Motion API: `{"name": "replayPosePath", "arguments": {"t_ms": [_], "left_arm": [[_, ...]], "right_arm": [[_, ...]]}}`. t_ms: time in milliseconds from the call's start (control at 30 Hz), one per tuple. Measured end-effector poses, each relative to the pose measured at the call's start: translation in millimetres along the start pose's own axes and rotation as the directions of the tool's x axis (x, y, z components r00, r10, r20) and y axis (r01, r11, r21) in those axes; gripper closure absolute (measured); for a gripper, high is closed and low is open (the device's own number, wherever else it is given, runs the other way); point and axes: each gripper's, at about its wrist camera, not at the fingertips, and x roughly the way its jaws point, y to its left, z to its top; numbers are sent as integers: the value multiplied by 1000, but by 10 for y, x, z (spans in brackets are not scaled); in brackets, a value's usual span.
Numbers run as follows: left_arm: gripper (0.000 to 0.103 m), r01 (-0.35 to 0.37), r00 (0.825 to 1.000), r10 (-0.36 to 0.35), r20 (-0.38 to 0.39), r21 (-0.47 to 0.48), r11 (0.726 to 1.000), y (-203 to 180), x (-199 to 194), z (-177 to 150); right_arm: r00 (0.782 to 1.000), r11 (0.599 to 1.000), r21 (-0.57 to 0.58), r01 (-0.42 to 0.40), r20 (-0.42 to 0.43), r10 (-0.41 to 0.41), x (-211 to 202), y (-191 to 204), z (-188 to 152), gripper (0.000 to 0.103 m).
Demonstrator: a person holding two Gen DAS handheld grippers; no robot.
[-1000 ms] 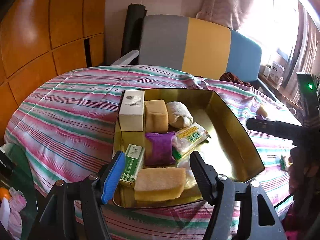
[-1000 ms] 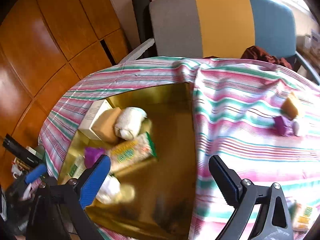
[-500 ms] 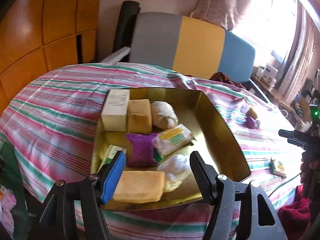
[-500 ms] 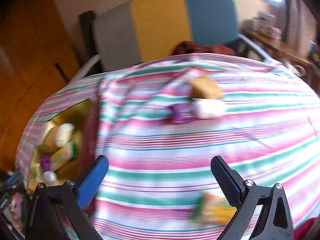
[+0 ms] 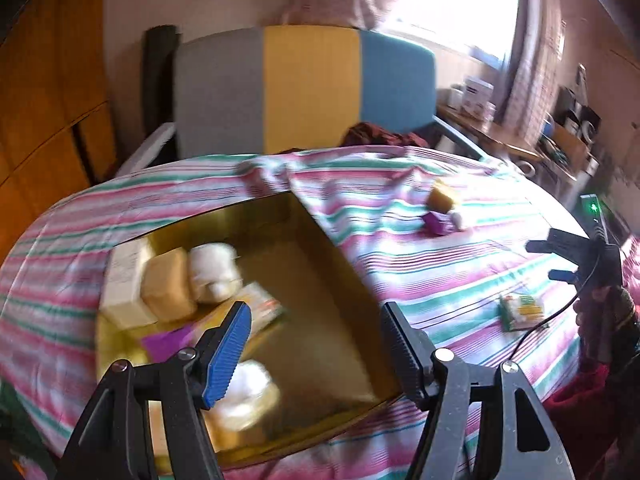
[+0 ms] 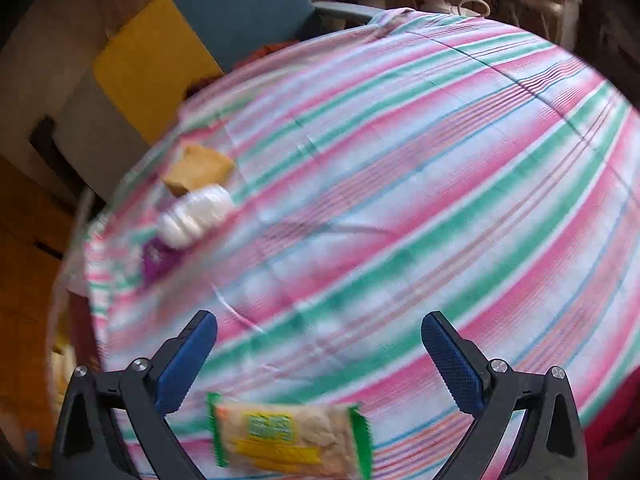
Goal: Organize objects
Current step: 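Move both tools back from the tray to the pile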
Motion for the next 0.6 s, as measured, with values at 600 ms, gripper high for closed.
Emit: {"name": "replayPosePath", "arguments": {"t_ms": [600], "left_arm": [[35, 157, 968, -130, -214, 116, 981, -1113, 1231, 657]], "right_arm": [[991, 990, 50, -130, -18, 131, -100, 64, -26, 0]]}}
